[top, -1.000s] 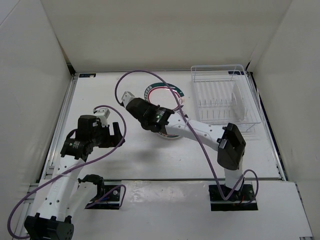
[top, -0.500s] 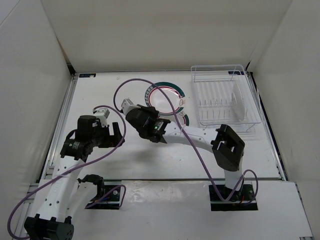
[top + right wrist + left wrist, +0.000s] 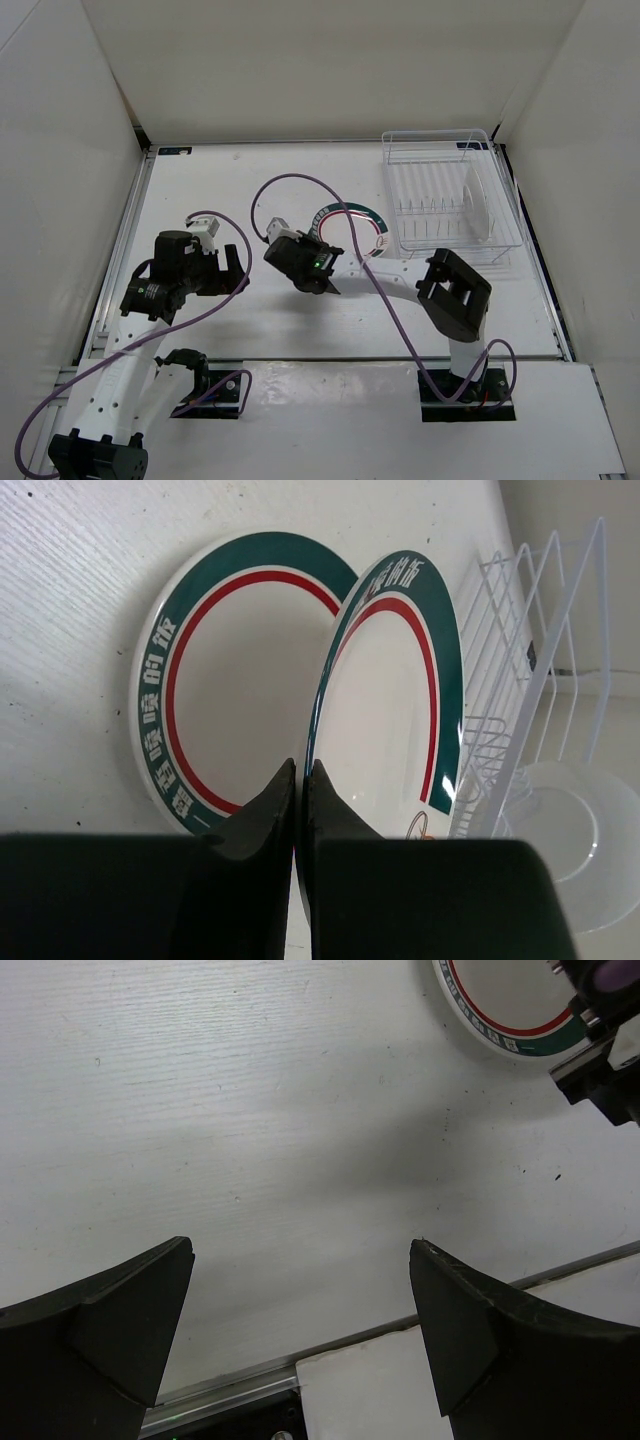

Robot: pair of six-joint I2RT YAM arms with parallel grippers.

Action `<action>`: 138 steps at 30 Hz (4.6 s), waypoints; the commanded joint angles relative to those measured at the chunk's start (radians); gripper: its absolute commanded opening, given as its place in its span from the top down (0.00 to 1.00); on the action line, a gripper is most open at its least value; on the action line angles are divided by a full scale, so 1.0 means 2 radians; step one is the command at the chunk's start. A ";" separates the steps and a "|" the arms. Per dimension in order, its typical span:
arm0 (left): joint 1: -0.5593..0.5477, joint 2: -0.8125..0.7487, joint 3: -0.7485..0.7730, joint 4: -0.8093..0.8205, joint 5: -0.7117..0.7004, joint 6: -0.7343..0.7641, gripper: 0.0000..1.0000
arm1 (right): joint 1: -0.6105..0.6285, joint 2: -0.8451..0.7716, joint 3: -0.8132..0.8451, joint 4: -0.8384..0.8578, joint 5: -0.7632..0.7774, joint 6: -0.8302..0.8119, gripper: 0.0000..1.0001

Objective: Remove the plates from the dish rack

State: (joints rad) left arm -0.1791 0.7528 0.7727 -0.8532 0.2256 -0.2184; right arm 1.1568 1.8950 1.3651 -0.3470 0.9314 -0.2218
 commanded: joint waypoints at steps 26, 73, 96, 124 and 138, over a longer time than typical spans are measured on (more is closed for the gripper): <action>-0.002 -0.001 -0.004 0.002 0.008 0.001 0.00 | -0.019 0.056 0.094 -0.054 -0.076 0.079 0.63; -0.002 0.009 -0.001 0.002 0.011 0.004 0.00 | -0.191 -0.076 0.245 -0.245 -0.359 0.173 0.39; -0.002 0.076 -0.007 0.018 -0.099 0.057 0.00 | -0.490 -0.103 0.277 -0.266 -0.510 0.285 0.22; -0.020 0.085 0.009 -0.033 -0.176 0.023 0.00 | -0.572 -0.221 0.219 -0.258 -0.550 0.327 0.10; -0.034 0.012 -0.002 -0.014 -0.091 0.014 0.00 | -0.624 -0.154 0.242 -0.298 -0.504 0.267 0.24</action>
State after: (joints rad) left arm -0.2447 0.7773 0.7609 -0.8928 -0.0147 -0.1848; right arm -0.0769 1.5536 1.8030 -0.9409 -0.1204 0.3546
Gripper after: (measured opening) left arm 1.000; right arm 0.769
